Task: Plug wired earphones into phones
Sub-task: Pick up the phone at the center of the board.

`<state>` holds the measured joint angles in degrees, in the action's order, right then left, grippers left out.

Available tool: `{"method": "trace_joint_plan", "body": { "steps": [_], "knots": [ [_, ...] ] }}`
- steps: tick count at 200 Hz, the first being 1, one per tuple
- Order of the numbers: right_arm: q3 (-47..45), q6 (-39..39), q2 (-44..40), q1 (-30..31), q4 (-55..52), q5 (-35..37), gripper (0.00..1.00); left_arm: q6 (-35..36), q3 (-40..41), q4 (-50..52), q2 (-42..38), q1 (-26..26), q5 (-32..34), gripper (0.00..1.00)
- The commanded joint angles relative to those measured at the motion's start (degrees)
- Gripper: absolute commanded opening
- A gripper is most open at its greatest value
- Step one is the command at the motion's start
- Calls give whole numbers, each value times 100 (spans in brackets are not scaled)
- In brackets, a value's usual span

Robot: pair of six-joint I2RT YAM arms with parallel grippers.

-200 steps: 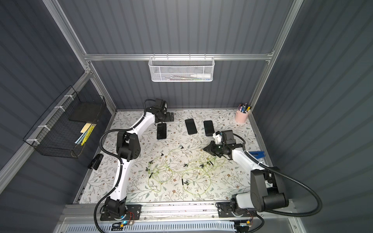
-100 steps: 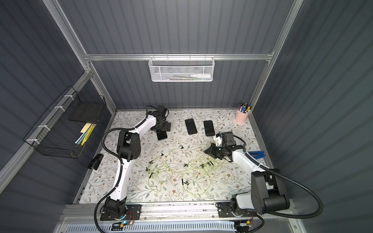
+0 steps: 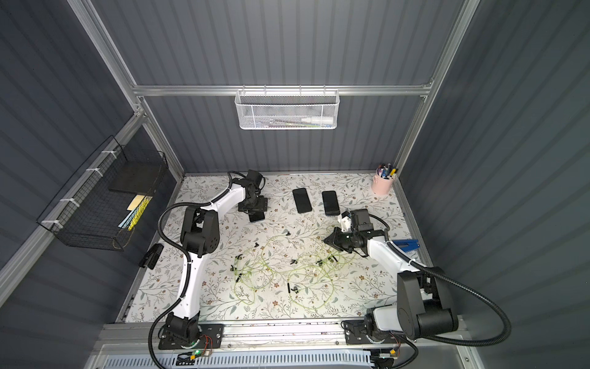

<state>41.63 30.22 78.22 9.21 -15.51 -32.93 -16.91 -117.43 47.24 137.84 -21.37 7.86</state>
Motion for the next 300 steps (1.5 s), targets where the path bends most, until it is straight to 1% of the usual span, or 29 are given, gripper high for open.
{"method": "trace_joint_plan", "body": {
  "steps": [1, 51, 70, 81, 92, 108, 128, 146, 164, 198, 217, 235, 245, 252, 263, 271, 300],
  "knots": [
    [22, -149, -7, 37, -223, 67, 6, 122, 223, 592, -76, -60, -113, 83],
    [68, -255, 58, 37, -271, 95, 6, 383, 352, 1036, -214, -164, -273, 79],
    [99, -293, 104, 37, -310, 91, 6, 466, 265, 1050, -176, -166, -294, 77],
    [139, -321, 139, 37, -330, 85, 6, 489, 137, 1253, -129, -162, -294, 77],
    [174, -327, 176, 37, -348, 87, 6, 512, 25, 1265, -88, -157, -254, 80],
    [212, -332, 191, 37, -372, 85, 6, 517, -163, 1208, -15, -149, -124, 86],
    [223, -332, 186, 37, -388, 102, 6, 513, -454, 1199, 159, -123, -91, 90],
    [215, -362, 185, 41, -425, 120, 6, 528, -659, 1250, 327, -113, -99, 91],
    [222, -389, 181, 37, -453, 145, 7, 512, -695, 1239, 422, -100, -176, 90],
    [271, -403, 158, 45, -508, 158, 7, 412, -608, 1260, 456, -105, -262, 83],
    [366, -425, 150, 89, -596, 231, 7, 331, -506, 1231, 355, -105, -292, 76],
    [526, -491, 188, 267, -753, 401, 7, 126, -370, 1197, 146, -105, -303, 73],
    [614, -507, 230, 424, -766, 461, 7, -33, -144, 1122, -64, -104, -509, 72],
    [669, -494, 285, 536, -741, 482, 7, -134, 120, 745, -260, -100, -743, 72],
    [751, -469, 388, 732, -640, 481, 7, -412, 513, 438, -570, -85, -929, 70],
    [796, -442, 486, 871, -508, 474, 7, -580, 742, 242, -790, -72, -1093, 70],
    [1082, -310, 1018, 1366, -31, 295, 7, -1153, 1283, -151, -1428, -44, -1412, 70]
  ]
}}
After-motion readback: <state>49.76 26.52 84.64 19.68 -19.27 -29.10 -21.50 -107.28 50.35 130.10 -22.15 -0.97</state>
